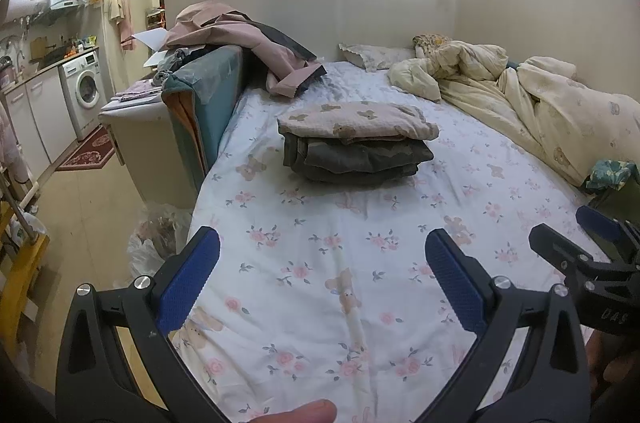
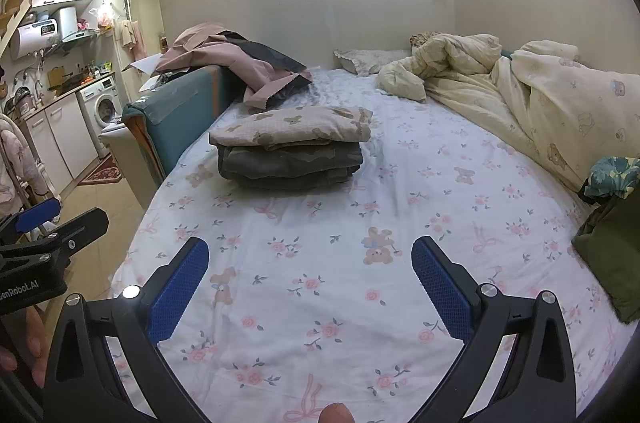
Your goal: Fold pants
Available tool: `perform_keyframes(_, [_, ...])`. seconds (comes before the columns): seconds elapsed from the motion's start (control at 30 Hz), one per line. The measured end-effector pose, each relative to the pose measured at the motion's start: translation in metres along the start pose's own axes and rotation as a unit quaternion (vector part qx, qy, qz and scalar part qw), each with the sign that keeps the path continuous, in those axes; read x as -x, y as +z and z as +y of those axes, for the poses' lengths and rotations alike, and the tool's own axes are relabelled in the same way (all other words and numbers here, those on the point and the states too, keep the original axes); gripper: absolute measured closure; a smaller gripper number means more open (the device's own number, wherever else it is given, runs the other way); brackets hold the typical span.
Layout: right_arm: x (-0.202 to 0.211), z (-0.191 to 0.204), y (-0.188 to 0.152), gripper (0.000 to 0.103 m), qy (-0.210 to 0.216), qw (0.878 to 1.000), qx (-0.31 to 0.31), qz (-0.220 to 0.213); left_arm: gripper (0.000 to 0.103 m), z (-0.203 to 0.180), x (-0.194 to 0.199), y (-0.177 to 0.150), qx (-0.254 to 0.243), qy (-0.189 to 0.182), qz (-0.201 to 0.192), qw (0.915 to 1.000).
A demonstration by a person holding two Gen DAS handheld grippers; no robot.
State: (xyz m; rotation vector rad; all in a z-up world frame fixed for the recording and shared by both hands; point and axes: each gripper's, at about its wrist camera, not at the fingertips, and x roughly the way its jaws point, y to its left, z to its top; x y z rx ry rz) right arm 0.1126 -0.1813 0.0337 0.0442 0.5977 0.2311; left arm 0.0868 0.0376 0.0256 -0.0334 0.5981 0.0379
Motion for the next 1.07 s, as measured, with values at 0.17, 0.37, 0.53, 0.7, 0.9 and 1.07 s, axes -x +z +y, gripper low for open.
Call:
perform_keyframes(0.17, [0.0016,-0.0005,0.0005,0.0,0.0,1.0,-0.001,0.0,0.001,0.0005,0.0015,-0.0004,0.0,-0.001,0.0,1.0])
perform_keyframes(0.37, [0.001,-0.0007,0.0005,0.0,0.001,1.0,-0.001,0.001,0.001,0.0005,0.0008,0.0002,0.0,-0.002,-0.001,1.0])
perform_keyframes(0.53, [0.0015,-0.0008,0.0006,0.0,-0.001,1.0,-0.001,-0.001,0.001,0.0007,0.0007,0.0001,0.0,-0.002,0.0,1.0])
perform_keyframes(0.7, [0.0021,-0.0003,0.0004,0.0,-0.001,1.0,-0.001,-0.001,0.001,0.0004,0.0011,0.0001,0.0,-0.001,-0.001,1.0])
perform_keyframes(0.9, [0.0024,0.0001,0.0,0.0,-0.002,1.0,-0.001,-0.001,0.001,0.0007,0.0015,0.0002,0.0,-0.001,0.0,1.0])
perform_keyframes(1.07, [0.003,0.0006,-0.0005,0.0,-0.002,1.0,-0.002,-0.001,0.001,0.0002,0.0015,-0.0004,0.0,-0.006,0.0,1.0])
